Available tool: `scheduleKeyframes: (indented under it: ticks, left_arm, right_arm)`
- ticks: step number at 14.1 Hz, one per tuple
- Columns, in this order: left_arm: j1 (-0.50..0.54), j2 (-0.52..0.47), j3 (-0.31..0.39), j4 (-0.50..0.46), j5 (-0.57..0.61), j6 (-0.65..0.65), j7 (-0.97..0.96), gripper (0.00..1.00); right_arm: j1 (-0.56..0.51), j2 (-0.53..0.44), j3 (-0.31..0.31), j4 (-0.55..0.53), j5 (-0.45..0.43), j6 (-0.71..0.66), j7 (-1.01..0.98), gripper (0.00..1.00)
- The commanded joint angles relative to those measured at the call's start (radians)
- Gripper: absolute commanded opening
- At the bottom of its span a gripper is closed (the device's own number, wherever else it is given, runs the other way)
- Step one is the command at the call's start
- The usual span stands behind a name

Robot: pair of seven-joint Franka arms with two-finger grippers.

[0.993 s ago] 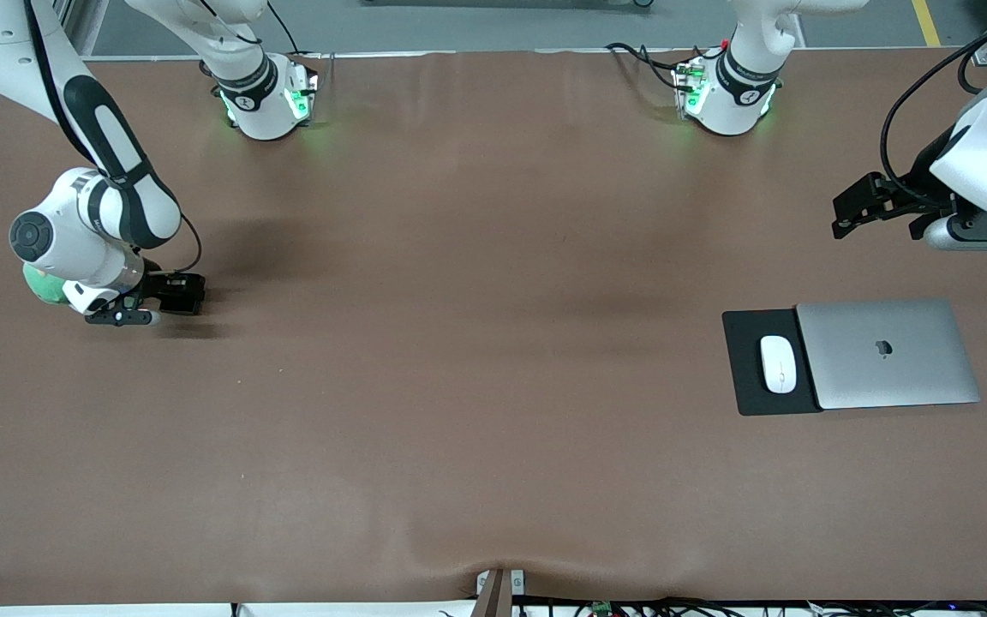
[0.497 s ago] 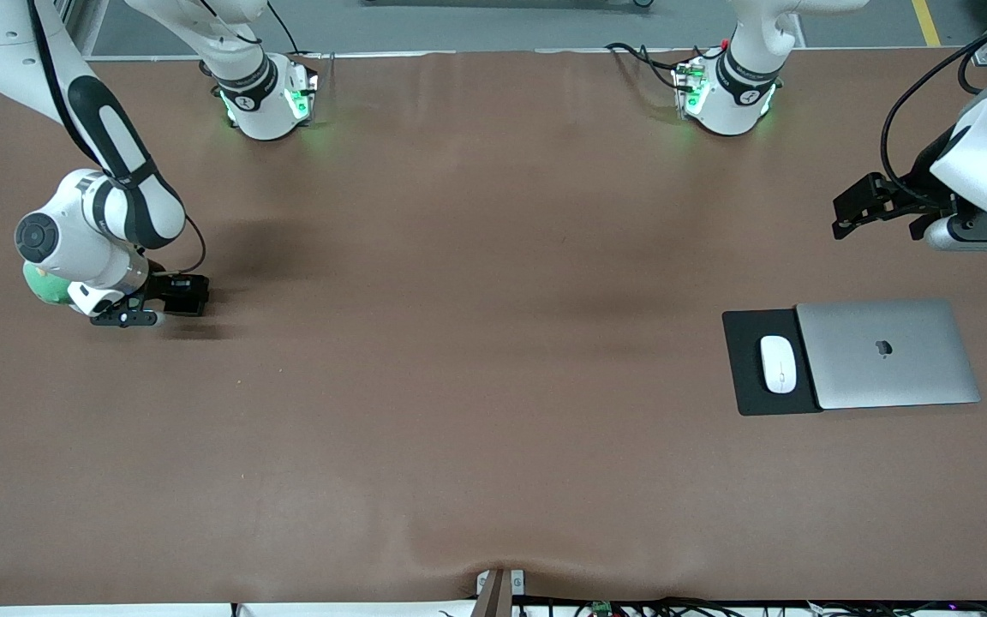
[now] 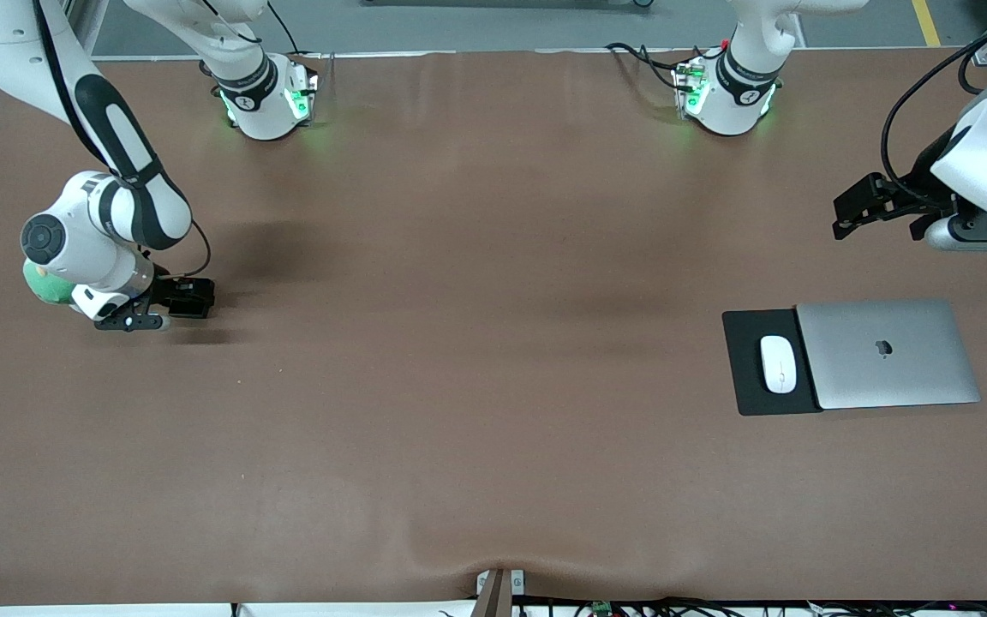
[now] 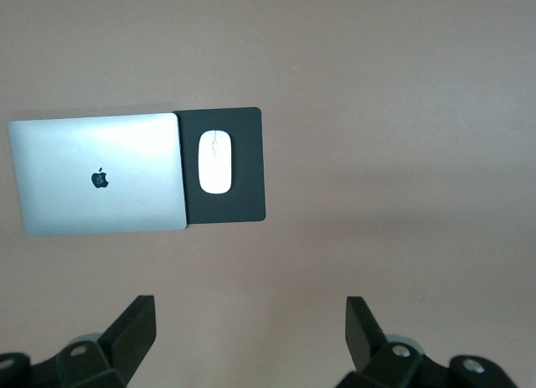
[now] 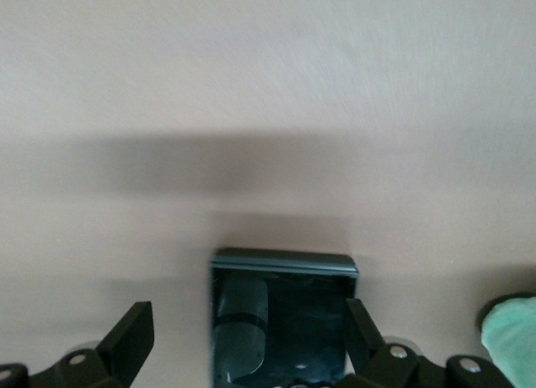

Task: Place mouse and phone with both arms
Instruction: 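Lower the black phone beside the green plush toy with the right gripper, then open the right gripper and lift it away from the phone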

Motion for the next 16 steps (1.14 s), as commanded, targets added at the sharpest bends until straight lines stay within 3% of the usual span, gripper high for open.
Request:
scheduleKeyframes:
  ticks: [1,7,9,11,16]
  left_arm:
    - [-0.002,-0.006,0.002,-0.005,0.020,0.011,-0.001,1.00]
    - [-0.002,-0.006,0.001,-0.007,0.021,0.011,-0.001,1.00]
    - [-0.002,-0.006,0.001,-0.007,0.020,0.011,-0.001,1.00]
    - [-0.004,-0.004,0.001,-0.007,0.021,0.011,-0.001,1.00]
    - [-0.006,-0.001,0.001,-0.013,0.021,0.019,-0.002,1.00]
  right_arm:
    - [0.024,-0.098,-0.003,0.103,0.002,-0.204,0.037,1.00]
    - [0.025,-0.098,-0.002,0.420,-0.033,-0.565,0.044,1.00]
    - [0.051,-0.098,-0.002,0.519,-0.056,-0.684,0.135,1.00]
    - [0.105,-0.098,-0.002,0.576,-0.099,-0.754,0.209,1.00]
    - [0.102,-0.101,-0.003,0.801,-0.096,-0.967,0.202,1.00]
